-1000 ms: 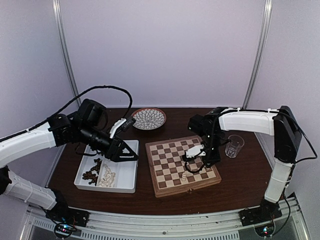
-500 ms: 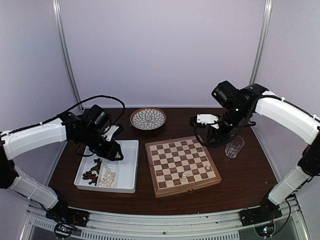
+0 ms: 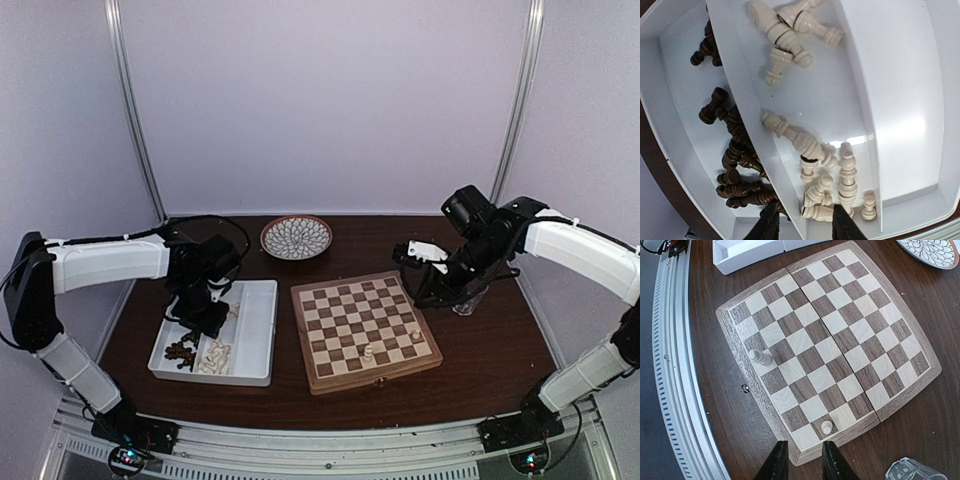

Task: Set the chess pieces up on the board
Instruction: Pick up the chess pile from the storage box.

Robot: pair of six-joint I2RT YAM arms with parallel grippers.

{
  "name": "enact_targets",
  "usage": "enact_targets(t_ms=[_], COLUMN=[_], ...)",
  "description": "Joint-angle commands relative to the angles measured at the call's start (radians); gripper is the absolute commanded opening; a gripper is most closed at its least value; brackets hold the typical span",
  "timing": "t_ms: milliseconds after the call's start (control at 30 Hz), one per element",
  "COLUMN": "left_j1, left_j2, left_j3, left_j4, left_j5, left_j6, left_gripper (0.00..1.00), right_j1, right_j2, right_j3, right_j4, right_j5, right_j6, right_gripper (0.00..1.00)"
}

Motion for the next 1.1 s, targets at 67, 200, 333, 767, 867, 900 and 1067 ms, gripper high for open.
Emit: enact_targets(t_ms=[67,200,333,767,867,900,1067], left_j1=[-0.001,-0.001,-0.003,-0.011,-0.011,-0.011,-0.011], left_j2=[0.030,0.065,0.119,0.207,0.240,0.251,0.295], left_j3=[-0.005,-0.001,0.016,0.010,0.013,0.013,0.015], left_j4=[0.063,0.094,0.096,0.057,0.065,0.069,0.091], left_j5=[0.020,0.023,0.036,-0.028,-0.028,-0.027,-0.016], left_j6=[-0.067,-0.061,-0.051,-0.019,-0.012,-0.011,-0.003], left_gripper=[0.32,0.30,0.29,0.37,0.36,0.35,0.26], right_j1=[-0.006,-0.006,-0.006,-0.006,-0.006,-0.005,-0.006], right_j2=[-0.038,-0.040,-0.046,-0.052,-0.045,-0.045,-0.048], right_j3=[-0.027,-0.033,-0.039,-0.059,-0.052,-0.049,-0.052], right_j4=[0.056,0.058,0.058,0.070,0.065,0.062,0.060], right_j5=[-0.038,-0.049,-0.050,-0.059,-0.061,-0.063,-0.060], right_j6=[0.017,0.015,0.012,0.008,0.007,0.006,0.004], right_gripper=[0.27,0.27,0.27,0.27,0.27,0.27,0.27])
